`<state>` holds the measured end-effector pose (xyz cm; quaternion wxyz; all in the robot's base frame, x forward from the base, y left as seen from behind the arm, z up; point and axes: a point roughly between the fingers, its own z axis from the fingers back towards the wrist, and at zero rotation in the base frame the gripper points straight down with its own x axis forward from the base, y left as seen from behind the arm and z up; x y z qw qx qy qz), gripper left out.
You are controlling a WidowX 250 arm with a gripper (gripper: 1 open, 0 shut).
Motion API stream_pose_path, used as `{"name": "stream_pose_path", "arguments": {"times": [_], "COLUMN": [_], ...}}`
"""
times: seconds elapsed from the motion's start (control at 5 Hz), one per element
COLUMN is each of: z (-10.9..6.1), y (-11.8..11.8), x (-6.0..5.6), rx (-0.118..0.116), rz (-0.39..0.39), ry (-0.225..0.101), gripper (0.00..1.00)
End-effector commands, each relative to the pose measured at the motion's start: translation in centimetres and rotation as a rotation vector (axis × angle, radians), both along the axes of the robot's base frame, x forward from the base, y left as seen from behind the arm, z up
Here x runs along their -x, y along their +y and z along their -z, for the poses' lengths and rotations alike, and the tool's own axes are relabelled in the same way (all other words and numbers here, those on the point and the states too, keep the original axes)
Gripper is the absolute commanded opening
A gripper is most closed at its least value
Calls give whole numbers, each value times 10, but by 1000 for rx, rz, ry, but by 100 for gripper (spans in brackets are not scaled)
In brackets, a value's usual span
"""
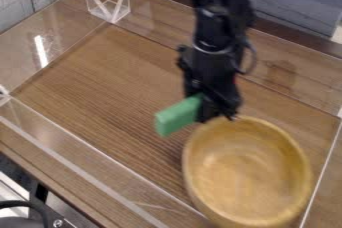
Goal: Put the green block in the brown bowl
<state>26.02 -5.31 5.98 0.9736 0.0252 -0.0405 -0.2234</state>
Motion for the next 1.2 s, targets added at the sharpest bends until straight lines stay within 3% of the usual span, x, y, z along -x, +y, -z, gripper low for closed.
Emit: {"name": "stream_pose_path", "arguments": {"times": [0.0, 0.2, 0.6, 1.0], "z": [-2, 8, -10, -33], "y": [-37, -53, -61, -50], "x": [3, 18, 36, 35], "rx": [36, 55, 53, 56], "rz": [85, 165, 258, 235], "ry": [-54, -52, -54, -49], "gripper": [0, 0, 0, 0]}}
